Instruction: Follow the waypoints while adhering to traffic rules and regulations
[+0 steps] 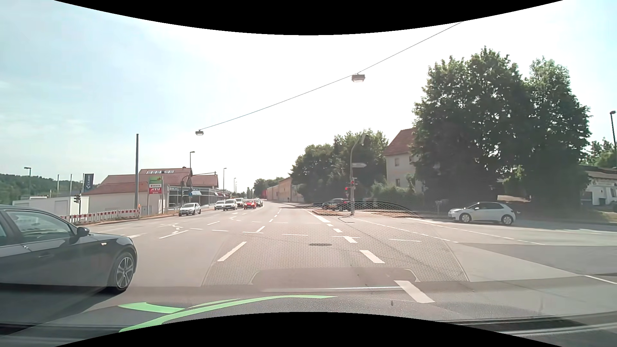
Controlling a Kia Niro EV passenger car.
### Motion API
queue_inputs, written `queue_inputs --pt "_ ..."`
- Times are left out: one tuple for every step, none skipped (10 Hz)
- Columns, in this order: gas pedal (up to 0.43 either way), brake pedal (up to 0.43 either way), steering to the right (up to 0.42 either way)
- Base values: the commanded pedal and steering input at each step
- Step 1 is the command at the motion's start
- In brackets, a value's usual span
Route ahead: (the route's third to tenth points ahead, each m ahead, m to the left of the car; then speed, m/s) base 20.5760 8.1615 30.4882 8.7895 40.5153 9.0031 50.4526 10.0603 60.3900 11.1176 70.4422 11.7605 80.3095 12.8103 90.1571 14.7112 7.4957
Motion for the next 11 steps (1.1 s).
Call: queue_inputs --pt "0.37 0.0 -0.019" --pt "0.358 0.0 -0.018" --pt "0.358 0.0 -0.018" --pt "0.35 0.0 -0.016" --pt "0.35 0.0 -0.015" --pt "0.35 0.0 -0.013" --pt "0.339 0.0 -0.013" --pt "0.331 0.0 -0.013" --pt "0.319 0.0 -0.013" --pt "0.319 0.0 -0.014" --pt "0.319 0.0 -0.015"
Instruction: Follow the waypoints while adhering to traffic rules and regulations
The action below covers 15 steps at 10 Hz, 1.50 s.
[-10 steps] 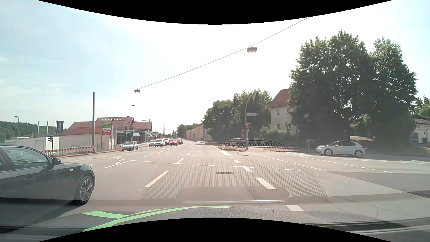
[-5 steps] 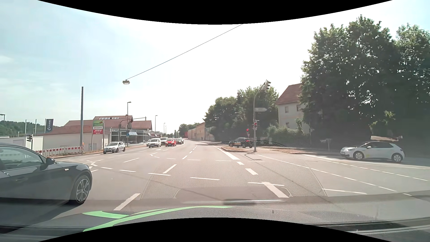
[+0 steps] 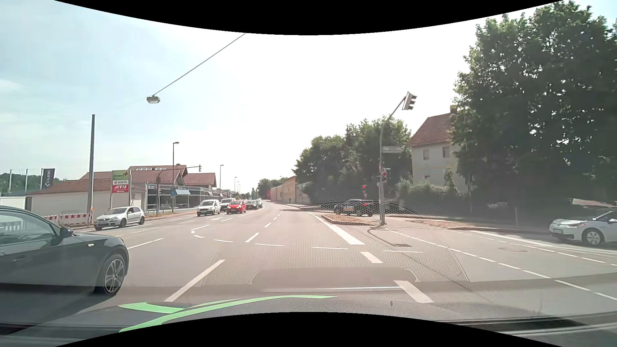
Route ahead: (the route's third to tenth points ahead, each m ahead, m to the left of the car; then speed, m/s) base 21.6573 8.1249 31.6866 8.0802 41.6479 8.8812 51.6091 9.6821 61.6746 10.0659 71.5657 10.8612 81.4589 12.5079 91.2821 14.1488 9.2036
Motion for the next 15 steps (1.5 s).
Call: queue_inputs --pt "0.311 0.0 -0.016" --pt "0.28 0.0 -0.016" --pt "0.28 0.0 -0.016" --pt "0.28 0.0 -0.016" --pt "0.28 0.0 -0.015" --pt "0.28 0.0 -0.014" --pt "0.28 0.0 -0.014" --pt "0.28 0.0 -0.014" --pt "0.268 0.0 -0.013" --pt "0.26 0.0 -0.013" --pt "0.26 0.0 -0.012" --pt "0.248 0.0 -0.011" --pt "0.24 0.0 -0.008" --pt "0.24 0.0 -0.007" --pt "0.24 0.0 -0.007"
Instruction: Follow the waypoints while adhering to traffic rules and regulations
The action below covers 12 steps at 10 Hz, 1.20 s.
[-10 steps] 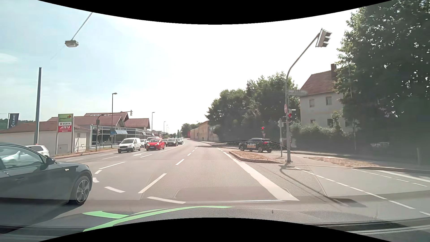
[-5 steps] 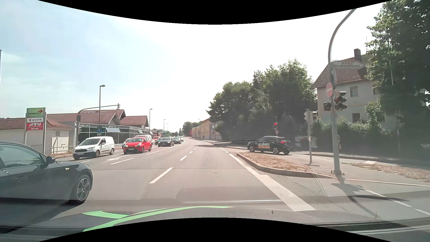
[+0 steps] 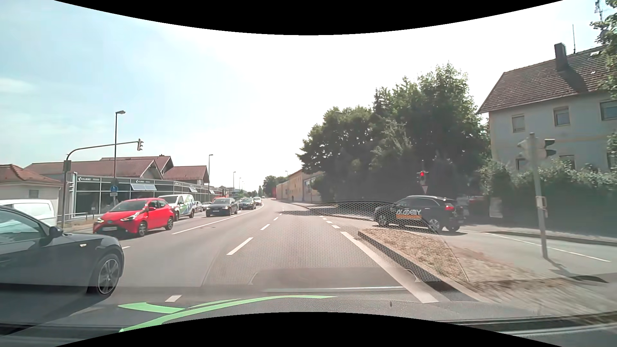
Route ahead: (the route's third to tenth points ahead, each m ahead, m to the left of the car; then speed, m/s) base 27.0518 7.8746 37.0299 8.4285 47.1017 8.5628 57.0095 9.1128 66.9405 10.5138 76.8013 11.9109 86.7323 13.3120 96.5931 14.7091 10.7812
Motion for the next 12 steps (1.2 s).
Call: queue_inputs --pt "0.24 0.0 -0.007" --pt "0.228 0.0 -0.008" --pt "0.228 0.0 -0.008" --pt "0.228 0.0 -0.009" --pt "0.228 0.0 -0.009" --pt "0.228 0.0 -0.009" --pt "0.22 0.0 -0.009" --pt "0.22 0.0 -0.01" --pt "0.22 0.0 -0.012" --pt "0.22 0.0 -0.014" --pt "0.22 0.0 -0.014" --pt "0.209 0.0 -0.012"
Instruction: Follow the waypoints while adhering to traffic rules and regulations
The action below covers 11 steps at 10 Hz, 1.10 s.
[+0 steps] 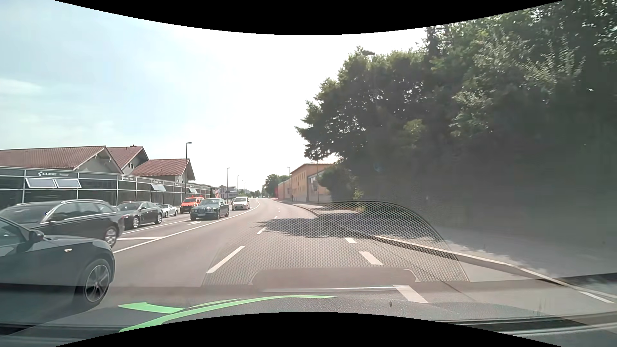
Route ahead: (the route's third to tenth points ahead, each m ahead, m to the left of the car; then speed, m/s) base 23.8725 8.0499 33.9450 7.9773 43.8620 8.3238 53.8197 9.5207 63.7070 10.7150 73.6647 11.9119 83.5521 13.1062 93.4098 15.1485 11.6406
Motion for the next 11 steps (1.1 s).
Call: queue_inputs --pt "0.209 0.0 -0.012" --pt "0.209 0.0 -0.014" --pt "0.209 0.0 -0.014" --pt "0.209 0.0 -0.014" --pt "0.209 0.0 -0.015" --pt "0.209 0.0 -0.017" --pt "0.209 0.0 -0.018" --pt "0.209 0.0 -0.018" --pt "0.209 0.0 -0.018" --pt "0.209 0.0 -0.018" --pt "0.209 0.0 -0.017"
